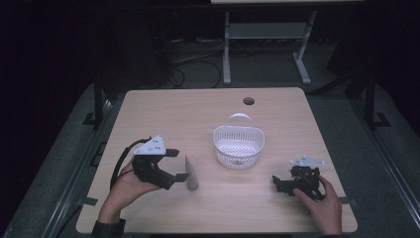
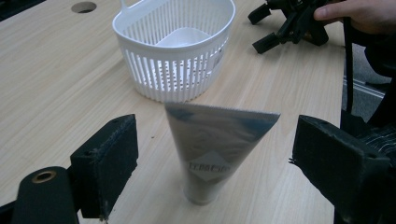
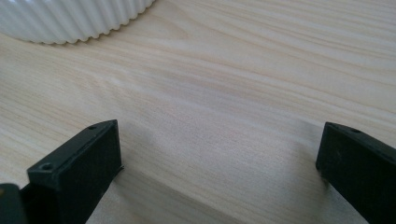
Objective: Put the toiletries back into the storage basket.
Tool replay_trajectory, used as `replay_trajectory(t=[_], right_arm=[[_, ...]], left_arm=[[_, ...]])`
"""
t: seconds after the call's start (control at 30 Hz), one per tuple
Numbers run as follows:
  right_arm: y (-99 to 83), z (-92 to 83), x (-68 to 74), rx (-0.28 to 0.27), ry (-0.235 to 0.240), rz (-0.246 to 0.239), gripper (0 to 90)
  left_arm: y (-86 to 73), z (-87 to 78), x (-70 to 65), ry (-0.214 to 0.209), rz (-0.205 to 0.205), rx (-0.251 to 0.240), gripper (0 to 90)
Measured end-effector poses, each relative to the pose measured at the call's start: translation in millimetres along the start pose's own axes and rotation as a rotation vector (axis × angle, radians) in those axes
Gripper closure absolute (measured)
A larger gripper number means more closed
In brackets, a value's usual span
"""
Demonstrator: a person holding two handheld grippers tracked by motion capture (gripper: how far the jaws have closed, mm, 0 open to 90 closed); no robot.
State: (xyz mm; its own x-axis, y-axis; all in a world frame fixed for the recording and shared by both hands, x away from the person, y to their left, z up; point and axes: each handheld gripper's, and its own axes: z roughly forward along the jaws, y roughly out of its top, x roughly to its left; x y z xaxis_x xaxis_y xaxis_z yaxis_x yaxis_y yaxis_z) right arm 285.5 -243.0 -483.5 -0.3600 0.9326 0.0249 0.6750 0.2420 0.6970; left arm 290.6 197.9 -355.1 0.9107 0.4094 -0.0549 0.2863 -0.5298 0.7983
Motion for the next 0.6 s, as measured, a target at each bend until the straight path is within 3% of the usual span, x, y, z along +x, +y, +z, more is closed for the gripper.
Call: replay_trajectory(t=[0.6], right_arm=[[0.0,0.0,0.0,0.0,0.0,0.0,0.0]], left_arm=[[7.3,23.6,-0.8,-0.016,0.037,0.023,13.1]])
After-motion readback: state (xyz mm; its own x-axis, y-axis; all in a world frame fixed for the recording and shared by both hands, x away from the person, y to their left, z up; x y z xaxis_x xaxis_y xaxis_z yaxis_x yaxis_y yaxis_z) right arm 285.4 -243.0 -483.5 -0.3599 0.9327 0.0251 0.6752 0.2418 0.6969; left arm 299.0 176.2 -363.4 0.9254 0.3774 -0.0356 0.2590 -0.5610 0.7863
